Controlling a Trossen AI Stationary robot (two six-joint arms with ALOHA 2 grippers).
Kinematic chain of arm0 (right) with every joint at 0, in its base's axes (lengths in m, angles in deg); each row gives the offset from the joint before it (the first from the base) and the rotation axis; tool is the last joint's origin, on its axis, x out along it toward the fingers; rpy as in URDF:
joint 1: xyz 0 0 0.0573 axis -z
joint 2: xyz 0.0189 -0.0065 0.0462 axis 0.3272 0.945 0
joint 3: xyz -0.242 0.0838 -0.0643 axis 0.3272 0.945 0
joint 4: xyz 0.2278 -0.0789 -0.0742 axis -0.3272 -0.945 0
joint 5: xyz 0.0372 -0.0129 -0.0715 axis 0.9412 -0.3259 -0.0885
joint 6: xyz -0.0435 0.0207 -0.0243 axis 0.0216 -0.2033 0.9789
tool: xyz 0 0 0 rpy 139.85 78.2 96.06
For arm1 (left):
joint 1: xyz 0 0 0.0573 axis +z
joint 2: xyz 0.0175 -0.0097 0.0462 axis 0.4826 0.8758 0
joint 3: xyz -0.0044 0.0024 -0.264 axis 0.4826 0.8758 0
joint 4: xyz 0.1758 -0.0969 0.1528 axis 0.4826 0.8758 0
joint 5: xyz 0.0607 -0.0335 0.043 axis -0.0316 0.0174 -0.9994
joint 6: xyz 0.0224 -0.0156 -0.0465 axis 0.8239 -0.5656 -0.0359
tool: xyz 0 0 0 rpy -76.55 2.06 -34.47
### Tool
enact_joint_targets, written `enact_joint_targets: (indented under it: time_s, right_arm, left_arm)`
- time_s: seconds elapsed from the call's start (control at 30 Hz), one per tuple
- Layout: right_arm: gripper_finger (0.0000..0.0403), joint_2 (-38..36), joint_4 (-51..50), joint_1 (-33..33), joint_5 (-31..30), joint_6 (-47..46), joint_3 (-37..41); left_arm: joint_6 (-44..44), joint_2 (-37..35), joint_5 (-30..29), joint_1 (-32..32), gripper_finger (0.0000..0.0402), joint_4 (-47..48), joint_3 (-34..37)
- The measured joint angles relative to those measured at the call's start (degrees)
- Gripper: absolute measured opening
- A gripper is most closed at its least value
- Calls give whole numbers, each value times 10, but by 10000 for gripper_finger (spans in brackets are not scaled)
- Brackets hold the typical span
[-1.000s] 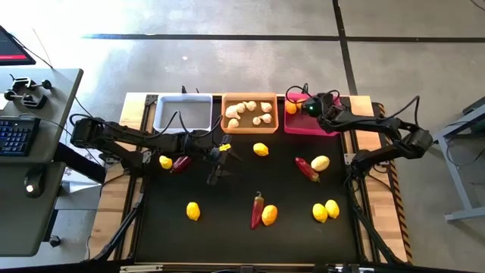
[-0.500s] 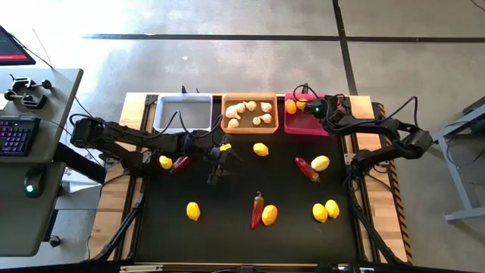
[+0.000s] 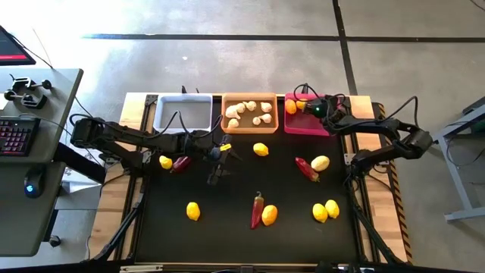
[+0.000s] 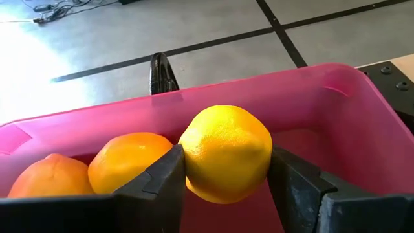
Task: Sort produce into baskets
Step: Put the yellow lemon into the pink bin
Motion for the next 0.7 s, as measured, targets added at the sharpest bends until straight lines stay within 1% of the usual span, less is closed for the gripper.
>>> enact_joint_targets:
  time_s: [0.33,0.4,0.7]
  right_arm:
    - [177,0,-1,2,25,9,0]
    - [182,0,-2,2,25,9,0]
    - [255,0,-10,2,25,9,0]
  left_arm:
    - [0,0,-1,0,231,0,0]
    - [0,0,-1,0,231,0,0]
    - [0,0,0,0,231,0,0]
